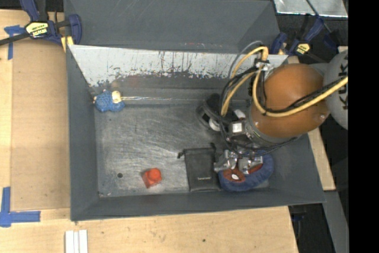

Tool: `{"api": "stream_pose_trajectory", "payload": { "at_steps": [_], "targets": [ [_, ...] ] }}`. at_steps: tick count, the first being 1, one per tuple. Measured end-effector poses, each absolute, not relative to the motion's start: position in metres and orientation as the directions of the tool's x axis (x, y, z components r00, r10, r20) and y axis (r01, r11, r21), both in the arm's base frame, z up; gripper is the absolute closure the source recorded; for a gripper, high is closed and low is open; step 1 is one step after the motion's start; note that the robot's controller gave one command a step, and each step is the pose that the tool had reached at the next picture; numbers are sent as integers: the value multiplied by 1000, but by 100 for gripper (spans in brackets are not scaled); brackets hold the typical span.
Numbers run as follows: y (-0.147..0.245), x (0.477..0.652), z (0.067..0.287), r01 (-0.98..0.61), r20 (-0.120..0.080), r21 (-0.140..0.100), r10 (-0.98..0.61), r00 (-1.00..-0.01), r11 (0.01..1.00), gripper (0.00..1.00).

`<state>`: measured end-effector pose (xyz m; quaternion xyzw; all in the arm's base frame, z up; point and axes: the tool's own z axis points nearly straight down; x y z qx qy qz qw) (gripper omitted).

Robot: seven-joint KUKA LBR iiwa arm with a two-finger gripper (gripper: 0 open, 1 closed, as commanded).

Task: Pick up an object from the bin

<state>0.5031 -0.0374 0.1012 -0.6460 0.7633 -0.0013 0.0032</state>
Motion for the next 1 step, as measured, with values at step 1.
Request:
{"api": "stream_pose_trajectory", "payload": {
  "at_steps": [1],
  "targets": [
    [-37,504,102,-986,-4,-6,-986,-168,168,100]
  ]
}}
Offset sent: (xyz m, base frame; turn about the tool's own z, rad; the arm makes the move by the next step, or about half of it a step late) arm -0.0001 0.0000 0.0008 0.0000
